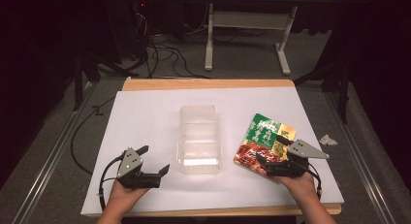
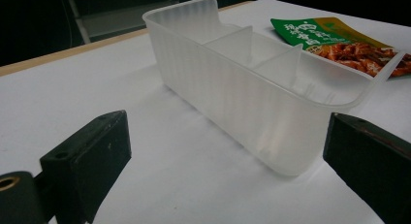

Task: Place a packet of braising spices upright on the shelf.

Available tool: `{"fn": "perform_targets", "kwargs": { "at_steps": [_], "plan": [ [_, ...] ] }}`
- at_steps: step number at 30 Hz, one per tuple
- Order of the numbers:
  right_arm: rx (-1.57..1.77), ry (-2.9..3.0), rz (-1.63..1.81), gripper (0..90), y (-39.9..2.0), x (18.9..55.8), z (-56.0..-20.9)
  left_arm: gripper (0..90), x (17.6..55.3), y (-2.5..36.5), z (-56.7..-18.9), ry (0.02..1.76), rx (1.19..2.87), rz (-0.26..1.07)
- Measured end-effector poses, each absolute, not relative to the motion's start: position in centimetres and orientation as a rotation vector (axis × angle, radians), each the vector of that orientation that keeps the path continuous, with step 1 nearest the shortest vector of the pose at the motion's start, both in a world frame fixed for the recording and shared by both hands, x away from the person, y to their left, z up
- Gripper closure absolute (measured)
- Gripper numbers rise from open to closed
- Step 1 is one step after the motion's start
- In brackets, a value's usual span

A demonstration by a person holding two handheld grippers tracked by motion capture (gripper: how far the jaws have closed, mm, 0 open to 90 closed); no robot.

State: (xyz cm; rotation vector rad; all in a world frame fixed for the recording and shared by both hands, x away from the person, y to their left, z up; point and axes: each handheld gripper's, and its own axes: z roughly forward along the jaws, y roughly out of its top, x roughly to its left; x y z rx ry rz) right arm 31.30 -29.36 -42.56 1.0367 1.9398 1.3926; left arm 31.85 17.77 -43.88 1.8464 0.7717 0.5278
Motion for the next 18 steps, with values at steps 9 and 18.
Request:
{"fn": "perform_targets", "kwargs": {
  "at_steps": [9,18],
  "plan": [
    [1.048,1.941,1.386,0.0,-29.95,31.38,-42.85,4.3,31.87,17.84,-43.92,0.773,1.846,0.542],
    [1.066,1.949,1.383,0.6,-30.1,31.53,-42.95,4.8,31.9,17.88,-44.05,0.772,1.86,0.542]
  ]
}}
